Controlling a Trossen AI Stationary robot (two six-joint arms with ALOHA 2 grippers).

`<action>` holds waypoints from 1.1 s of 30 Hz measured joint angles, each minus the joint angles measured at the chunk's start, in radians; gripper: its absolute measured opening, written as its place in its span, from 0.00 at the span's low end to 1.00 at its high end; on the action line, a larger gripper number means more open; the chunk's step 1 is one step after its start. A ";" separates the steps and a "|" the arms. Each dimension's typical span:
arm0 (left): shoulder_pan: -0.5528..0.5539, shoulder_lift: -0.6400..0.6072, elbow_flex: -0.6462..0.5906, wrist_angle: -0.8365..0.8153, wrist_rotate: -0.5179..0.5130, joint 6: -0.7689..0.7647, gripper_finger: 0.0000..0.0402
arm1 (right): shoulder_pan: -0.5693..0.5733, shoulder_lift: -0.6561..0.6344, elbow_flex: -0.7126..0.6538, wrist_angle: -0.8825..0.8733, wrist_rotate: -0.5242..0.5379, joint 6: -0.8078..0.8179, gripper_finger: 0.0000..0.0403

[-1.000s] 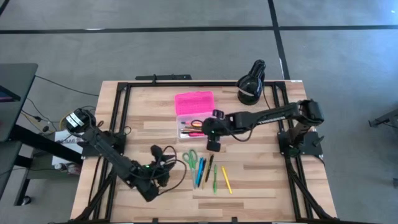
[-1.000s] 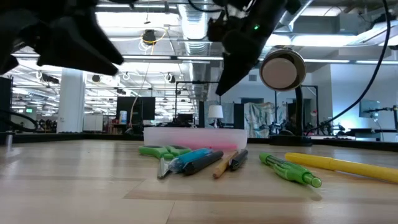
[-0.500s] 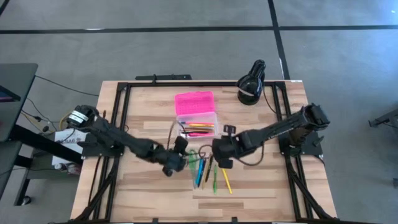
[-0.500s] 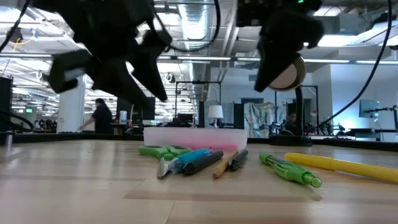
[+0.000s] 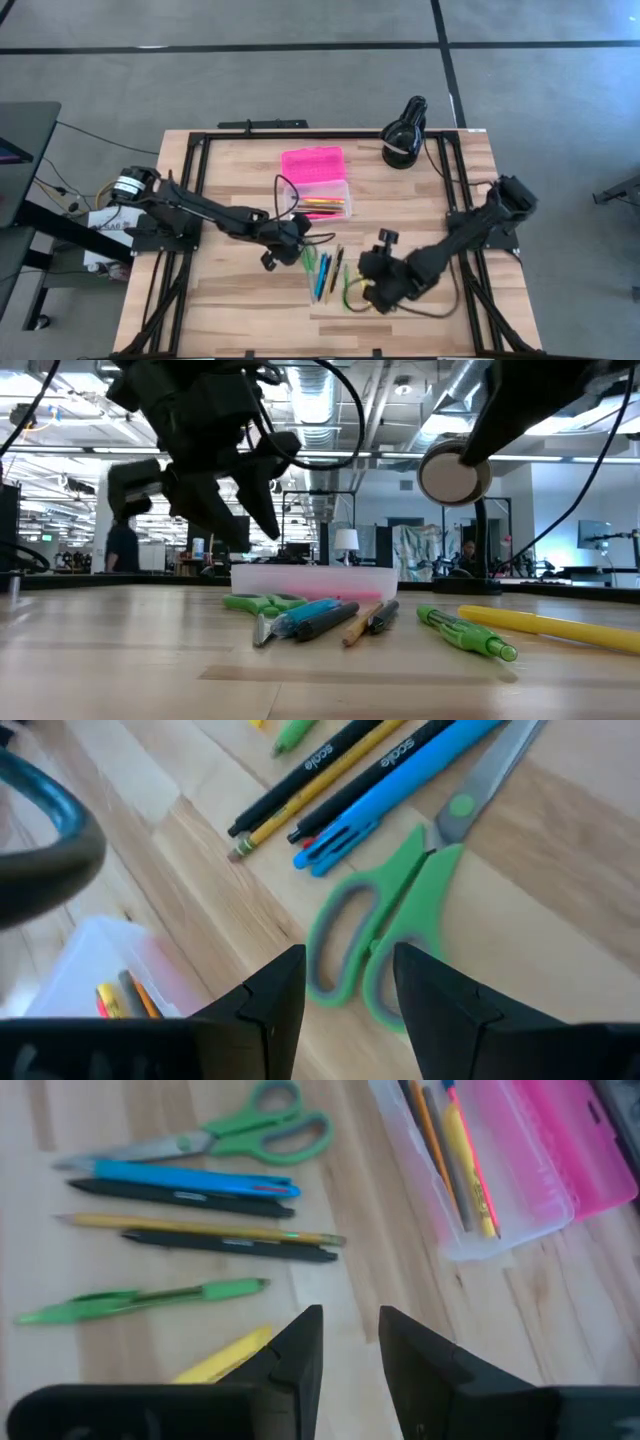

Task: Pick & place school supplies into a supply box
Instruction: Put the green scissors into the supply box

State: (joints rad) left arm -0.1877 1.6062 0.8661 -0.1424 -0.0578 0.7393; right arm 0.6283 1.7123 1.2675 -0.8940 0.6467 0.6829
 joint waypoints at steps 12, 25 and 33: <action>0.015 0.185 0.083 -0.019 0.005 0.115 0.37 | 0.187 0.001 -0.041 -0.048 0.145 0.301 0.23; 0.057 0.336 0.298 -0.293 0.077 0.110 0.37 | 0.241 0.001 -0.154 -0.040 0.163 0.518 0.23; 0.054 0.341 0.317 -0.408 0.080 -0.001 0.37 | 0.258 0.001 -0.180 -0.040 0.164 0.548 0.23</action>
State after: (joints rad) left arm -0.1332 1.9468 1.1834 -0.5504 0.0226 0.7385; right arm 0.8864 1.7134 1.0878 -0.9343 0.8104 1.2304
